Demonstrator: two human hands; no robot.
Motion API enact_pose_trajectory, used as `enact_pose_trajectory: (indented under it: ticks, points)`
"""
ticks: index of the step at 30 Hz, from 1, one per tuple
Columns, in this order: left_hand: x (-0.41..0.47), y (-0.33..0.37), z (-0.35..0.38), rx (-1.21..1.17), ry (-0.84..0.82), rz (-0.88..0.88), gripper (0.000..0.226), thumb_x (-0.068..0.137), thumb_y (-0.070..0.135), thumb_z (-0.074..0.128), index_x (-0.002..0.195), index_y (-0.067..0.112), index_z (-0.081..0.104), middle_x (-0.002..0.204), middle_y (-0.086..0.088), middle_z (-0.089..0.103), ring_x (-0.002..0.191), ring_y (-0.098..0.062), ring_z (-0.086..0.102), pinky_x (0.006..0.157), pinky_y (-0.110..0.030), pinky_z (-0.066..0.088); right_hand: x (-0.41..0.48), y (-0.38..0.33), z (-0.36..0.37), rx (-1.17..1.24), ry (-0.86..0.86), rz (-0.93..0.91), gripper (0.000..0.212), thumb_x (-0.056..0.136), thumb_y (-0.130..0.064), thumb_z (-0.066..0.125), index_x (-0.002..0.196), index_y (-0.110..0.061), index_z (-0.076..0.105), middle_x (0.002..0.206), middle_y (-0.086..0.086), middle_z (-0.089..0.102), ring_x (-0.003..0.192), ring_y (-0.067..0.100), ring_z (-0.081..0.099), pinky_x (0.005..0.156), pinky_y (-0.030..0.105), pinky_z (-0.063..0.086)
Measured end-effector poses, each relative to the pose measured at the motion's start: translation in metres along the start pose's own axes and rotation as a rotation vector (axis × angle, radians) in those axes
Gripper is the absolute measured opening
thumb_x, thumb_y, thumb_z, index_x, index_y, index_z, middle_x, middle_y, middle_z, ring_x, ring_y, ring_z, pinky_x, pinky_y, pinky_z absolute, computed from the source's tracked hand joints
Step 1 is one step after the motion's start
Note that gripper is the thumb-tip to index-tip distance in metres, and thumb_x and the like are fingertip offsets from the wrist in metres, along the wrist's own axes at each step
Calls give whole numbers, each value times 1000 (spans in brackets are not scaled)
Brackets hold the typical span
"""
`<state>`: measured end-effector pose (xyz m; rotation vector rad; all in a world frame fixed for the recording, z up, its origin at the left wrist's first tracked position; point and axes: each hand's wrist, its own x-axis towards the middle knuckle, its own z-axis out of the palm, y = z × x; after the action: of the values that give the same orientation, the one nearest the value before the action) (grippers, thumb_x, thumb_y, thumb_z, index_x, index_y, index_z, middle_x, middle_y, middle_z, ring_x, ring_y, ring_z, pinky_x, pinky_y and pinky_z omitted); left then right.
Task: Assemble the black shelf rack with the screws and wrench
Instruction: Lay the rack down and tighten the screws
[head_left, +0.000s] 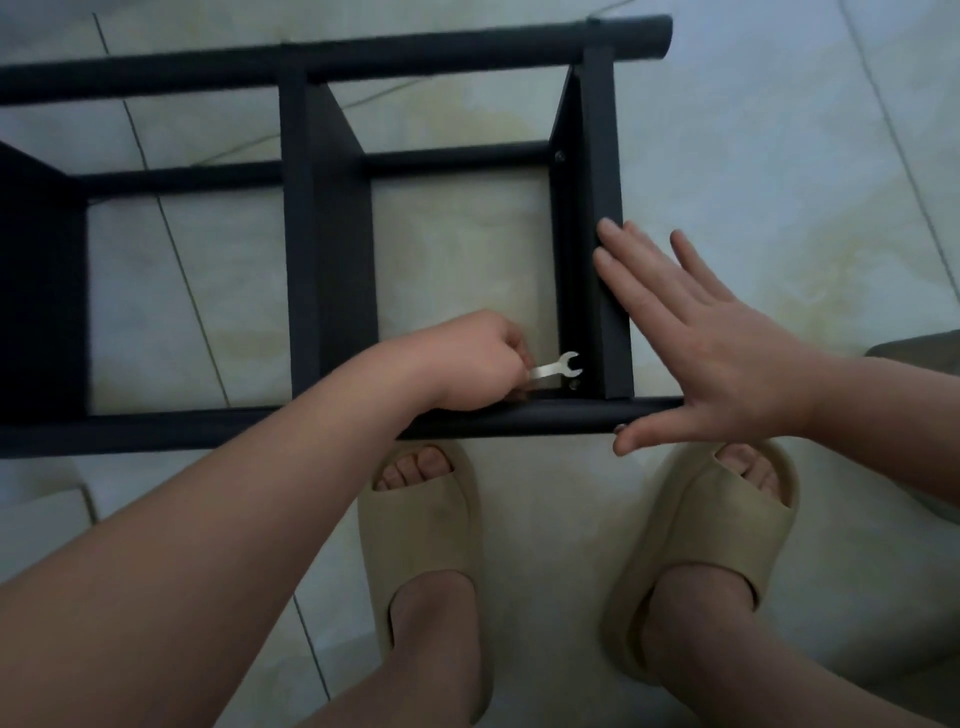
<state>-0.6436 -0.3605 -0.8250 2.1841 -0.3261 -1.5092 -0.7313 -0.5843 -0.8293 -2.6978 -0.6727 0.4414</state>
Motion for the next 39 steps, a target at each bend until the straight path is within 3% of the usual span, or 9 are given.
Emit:
enact_pose_trajectory:
  ticks: [4, 9, 14, 17, 20, 23, 30, 33, 39]
  points:
    - [-10, 11, -25, 61, 142, -59, 19, 94, 16, 49, 92, 20, 67, 94, -2, 72, 91, -25, 68, 86, -42, 57, 0, -3, -30, -14, -83, 17, 119, 80, -90, 38, 163, -9, 8, 171, 8, -5, 157, 21, -9, 127, 48, -4]
    - [-12, 48, -73, 176, 479, 48, 17, 93, 16, 48, 95, 16, 65, 98, -5, 67, 92, -28, 63, 75, -36, 50, 27, 7, -70, -53, -68, 167, 104, 85, -84, 33, 163, -20, 6, 171, -1, -1, 157, 17, -9, 128, 41, -1]
    - [16, 80, -122, 341, 764, 155, 23, 94, 10, 42, 114, 14, 52, 123, -9, 52, 116, -31, 45, 86, -40, 38, 87, 35, -101, -40, -57, 382, 97, 88, -65, 57, 162, -26, 7, 170, -4, 3, 157, 17, -8, 125, 41, 2]
    - [38, 83, -150, 399, 759, 82, 31, 90, 7, 41, 120, 11, 49, 124, -13, 55, 114, -35, 49, 86, -40, 38, 119, 55, -112, -35, -131, 477, 102, 88, -62, 65, 162, -26, 6, 169, -3, 8, 157, 18, -2, 125, 44, 6]
    - [59, 77, -170, 343, 643, -2, 23, 93, 11, 40, 116, 9, 44, 116, -15, 60, 97, -35, 52, 75, -38, 39, 135, 70, -117, 24, -178, 536, 103, 81, -64, 72, 160, -27, 17, 160, -2, 30, 149, 24, 26, 120, 44, 20]
    - [66, 71, -176, 314, 561, 4, 20, 94, 12, 37, 113, 8, 44, 110, -12, 67, 98, -33, 58, 81, -43, 47, 137, 73, -122, 49, -162, 539, 98, 74, -66, 76, 152, -29, 31, 141, -4, 44, 130, 23, 45, 109, 40, 29]
    - [1, 83, -160, 291, 642, 170, 8, 101, 13, 36, 106, 16, 42, 97, -9, 58, 90, -33, 55, 75, -41, 38, 93, 20, -152, -86, 17, 496, 85, 71, -63, 80, 137, -26, 41, 123, -3, 47, 116, 22, 45, 100, 36, 34]
    - [-53, 95, -141, 332, 698, 233, 7, 101, 12, 37, 104, 18, 40, 93, -7, 60, 89, -34, 56, 78, -42, 39, 60, -21, -170, -124, 127, 506, 68, 80, -56, 76, 130, -23, 44, 120, -2, 49, 112, 24, 46, 96, 37, 38]
    - [-148, 83, -76, 385, 657, 285, 10, 100, 11, 36, 101, 21, 37, 83, -4, 55, 82, -27, 55, 62, -37, 34, -14, -109, -172, -143, 253, 522, 37, 93, -39, 64, 121, -22, 48, 118, -3, 55, 109, 25, 52, 86, 35, 43]
